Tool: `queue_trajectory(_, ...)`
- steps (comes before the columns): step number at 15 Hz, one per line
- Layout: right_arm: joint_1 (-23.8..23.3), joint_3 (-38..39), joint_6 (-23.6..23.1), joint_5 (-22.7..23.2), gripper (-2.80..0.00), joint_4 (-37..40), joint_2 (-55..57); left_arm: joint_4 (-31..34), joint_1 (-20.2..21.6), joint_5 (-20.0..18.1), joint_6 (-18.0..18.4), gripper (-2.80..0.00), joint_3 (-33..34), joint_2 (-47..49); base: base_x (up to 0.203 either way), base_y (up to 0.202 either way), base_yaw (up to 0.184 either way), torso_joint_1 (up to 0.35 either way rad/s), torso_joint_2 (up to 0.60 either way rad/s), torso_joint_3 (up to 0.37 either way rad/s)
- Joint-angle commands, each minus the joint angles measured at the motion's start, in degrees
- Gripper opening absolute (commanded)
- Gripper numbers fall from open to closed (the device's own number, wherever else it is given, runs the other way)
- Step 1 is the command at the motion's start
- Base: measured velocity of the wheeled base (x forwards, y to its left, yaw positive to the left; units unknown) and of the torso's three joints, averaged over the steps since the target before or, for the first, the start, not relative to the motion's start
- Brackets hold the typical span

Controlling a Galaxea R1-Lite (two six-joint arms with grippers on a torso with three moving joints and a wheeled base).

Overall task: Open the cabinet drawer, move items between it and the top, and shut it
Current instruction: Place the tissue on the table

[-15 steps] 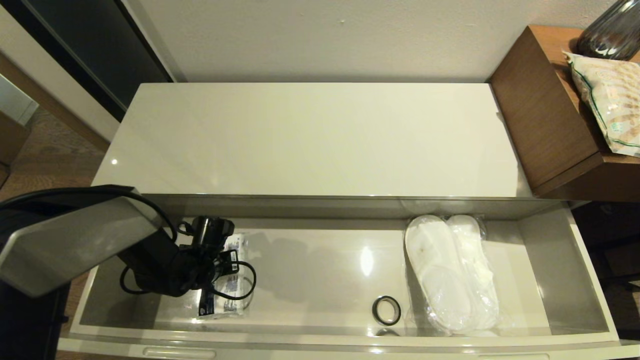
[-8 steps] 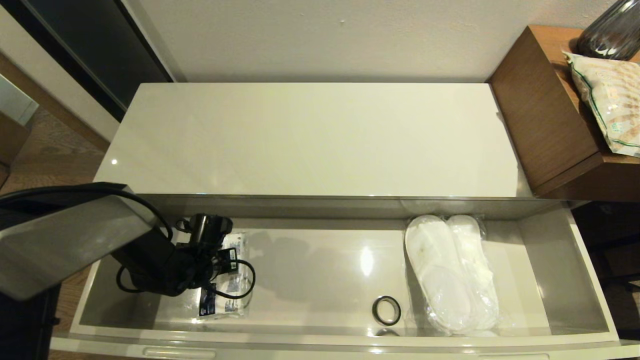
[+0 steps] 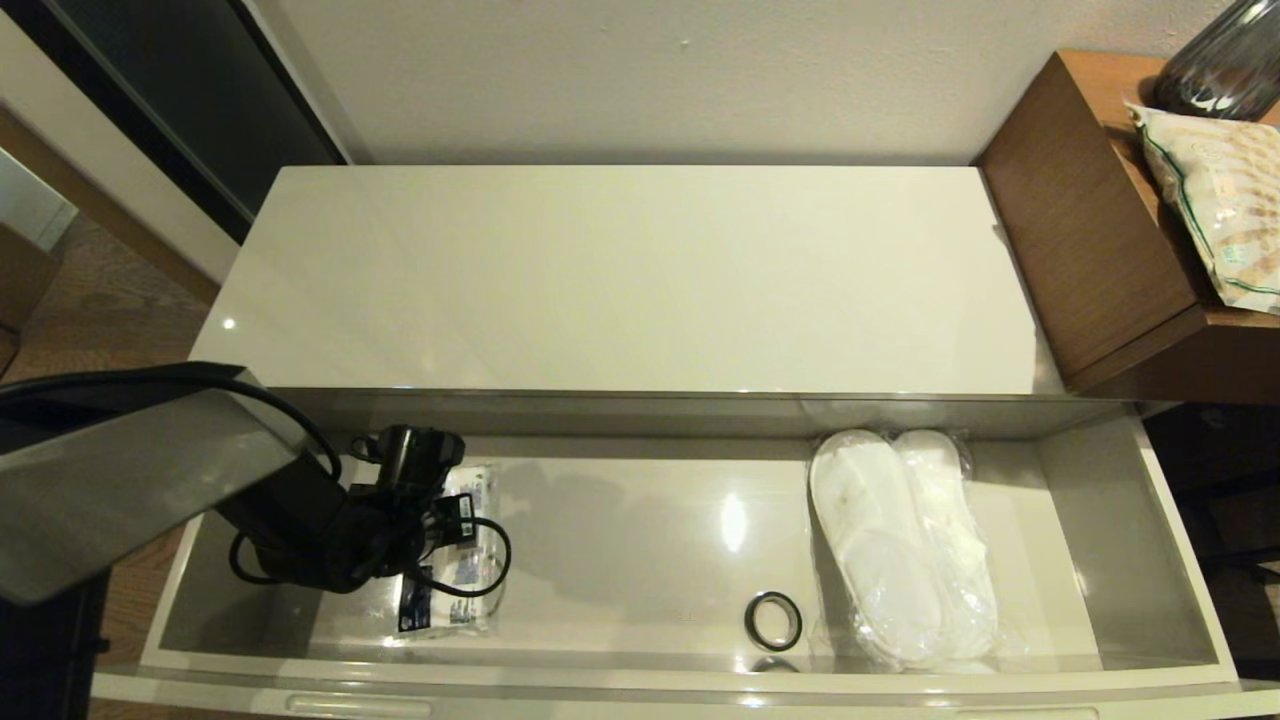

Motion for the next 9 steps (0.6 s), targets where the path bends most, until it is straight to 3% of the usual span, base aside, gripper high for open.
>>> queue_trajectory(1,0.0,0.01,-0.07,0.02,-2.8,0.02,0.02,-0.18,-0.03,0.16,-0.09,-2.8,0.08,-0.37,0.0,0.0,0.0,0.0,0.0,0.0)
queue_trajectory(7,0.0,0.01,-0.07,0.02,-2.8,0.02,0.02,0.06,-0.11,0.28,-0.18,-2.8,-0.23,0.42,0.0,0.0,0.0,0.0,0.0,0.0)
queue_trajectory(8,0.0,0.01,-0.05,0.02,-2.8,0.02,0.02,-0.09,-0.29,0.35,-0.17,0.0,-0.09,0.42,0.0,0.0,0.0,0.0,0.0,0.0)
queue_trajectory(9,0.0,0.01,-0.06,0.02,-2.8,0.02,0.02,-0.02,-0.29,0.28,-0.11,0.0,-0.44,0.23,0.0,0.0,0.0,0.0,0.0,0.0)
